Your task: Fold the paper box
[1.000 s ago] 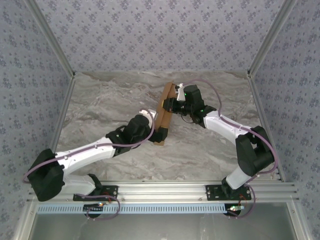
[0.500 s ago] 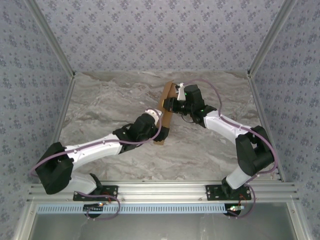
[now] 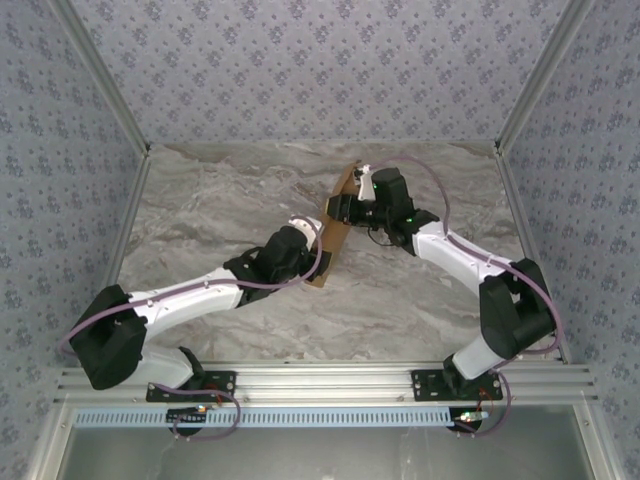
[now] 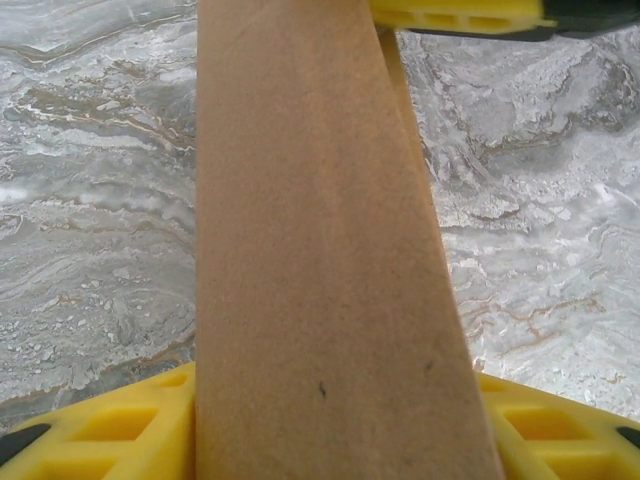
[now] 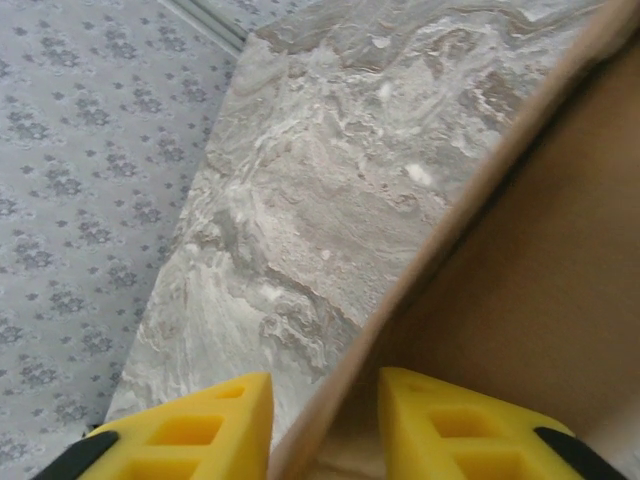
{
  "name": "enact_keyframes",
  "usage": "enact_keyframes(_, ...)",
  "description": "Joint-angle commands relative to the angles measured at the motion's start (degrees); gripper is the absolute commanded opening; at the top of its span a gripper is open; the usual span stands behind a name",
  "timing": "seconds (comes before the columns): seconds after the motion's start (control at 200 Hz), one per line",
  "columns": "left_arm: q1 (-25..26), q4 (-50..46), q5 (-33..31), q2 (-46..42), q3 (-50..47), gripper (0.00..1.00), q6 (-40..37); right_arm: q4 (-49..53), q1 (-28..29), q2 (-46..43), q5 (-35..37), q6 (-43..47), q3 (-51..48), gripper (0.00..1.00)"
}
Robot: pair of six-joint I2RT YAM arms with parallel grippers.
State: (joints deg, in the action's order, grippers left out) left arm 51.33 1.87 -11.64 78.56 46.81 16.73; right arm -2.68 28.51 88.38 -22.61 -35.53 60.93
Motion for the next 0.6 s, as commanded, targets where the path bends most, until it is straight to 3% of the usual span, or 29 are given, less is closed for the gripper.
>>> enact_keyframes(0.0,-2.19,-1.08,-0.32,-1.38,-1.63,0.52,-1.18,8.72,-1.17,-2.16,2.04,2.98,0.77,0.39)
enact_keyframes(0.34,-6.32,-1.12,7.68,-3.84,-2.48,0.40,-4.27,15.99,-3.92,-7.70,2.37,11.97,2.87,0.51)
enact_keyframes(0.595,-9.73,-4.92,16.23,-6.43,-1.10,0.34,-12.74,19.53,-8.52,-12.14,7.08,23.74,4.02,0.60)
